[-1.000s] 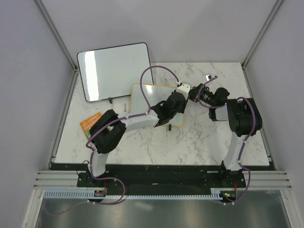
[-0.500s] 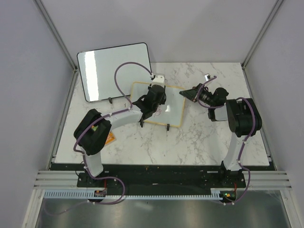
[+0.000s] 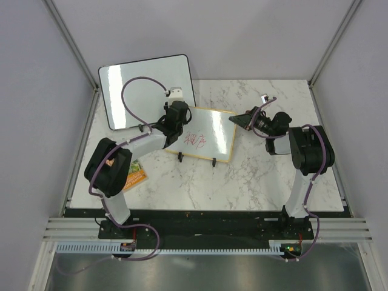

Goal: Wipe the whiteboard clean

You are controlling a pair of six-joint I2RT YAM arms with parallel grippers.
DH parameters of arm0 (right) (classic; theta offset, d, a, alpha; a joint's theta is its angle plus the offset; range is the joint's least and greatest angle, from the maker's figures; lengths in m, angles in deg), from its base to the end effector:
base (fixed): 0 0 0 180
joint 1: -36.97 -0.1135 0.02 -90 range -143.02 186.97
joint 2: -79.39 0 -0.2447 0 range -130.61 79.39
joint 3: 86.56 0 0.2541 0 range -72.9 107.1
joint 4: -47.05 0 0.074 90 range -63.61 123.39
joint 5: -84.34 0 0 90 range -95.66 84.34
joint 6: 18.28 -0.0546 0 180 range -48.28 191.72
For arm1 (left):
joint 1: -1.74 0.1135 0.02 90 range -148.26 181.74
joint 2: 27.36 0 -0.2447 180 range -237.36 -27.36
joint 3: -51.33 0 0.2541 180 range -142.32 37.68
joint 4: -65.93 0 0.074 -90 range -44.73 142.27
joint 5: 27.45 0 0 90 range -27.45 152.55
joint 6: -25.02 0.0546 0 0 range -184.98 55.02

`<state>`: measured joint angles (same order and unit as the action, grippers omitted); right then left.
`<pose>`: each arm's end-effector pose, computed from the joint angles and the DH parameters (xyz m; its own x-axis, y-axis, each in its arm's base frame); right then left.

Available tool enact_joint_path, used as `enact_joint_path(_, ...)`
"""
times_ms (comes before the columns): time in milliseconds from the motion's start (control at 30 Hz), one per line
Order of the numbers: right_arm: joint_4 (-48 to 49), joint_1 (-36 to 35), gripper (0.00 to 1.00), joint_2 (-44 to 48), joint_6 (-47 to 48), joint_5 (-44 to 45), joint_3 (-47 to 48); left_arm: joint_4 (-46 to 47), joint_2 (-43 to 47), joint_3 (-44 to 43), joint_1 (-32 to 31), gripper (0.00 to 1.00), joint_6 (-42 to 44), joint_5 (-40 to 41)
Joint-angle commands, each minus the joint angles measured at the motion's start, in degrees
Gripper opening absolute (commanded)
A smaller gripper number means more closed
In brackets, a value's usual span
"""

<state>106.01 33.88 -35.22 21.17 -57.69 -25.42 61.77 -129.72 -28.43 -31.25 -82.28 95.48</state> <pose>0.3774 0.0635 0.1421 -0.5700 0.4450 -0.6907 -0.5927 0.3595 0.7207 0.3634 -0.2005 0.2009 -0.3754 -0.0539 -0.9253 -0.0647 0.9974 -0.0318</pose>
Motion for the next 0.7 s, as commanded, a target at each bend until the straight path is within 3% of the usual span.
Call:
enact_joint_path(0, 2.9, 0.1, 0.00, 2.1, 4.8, -1.5, -0.6, -1.6, -0.3, 0.2, 2.8, 0.02, 1.0, -2.5)
enact_joint_path(200, 3.3, 0.1, 0.00, 2.2, 4.8, -1.7, -0.6, 3.2, -1.8, 0.2, 1.9, 0.02, 0.8, -16.5)
enact_joint_path(433, 3.4, 0.1, 0.00, 2.2, 4.9, -1.7, -0.8, 2.8, -4.7, -2.7, -6.8, 0.02, 4.6, -14.0)
enact_joint_path(667, 3.7, 0.1, 0.00, 2.4, 4.9, -1.7, -0.9, 0.1, -10.1, -9.6, -11.7, 0.02, 6.0, -16.9)
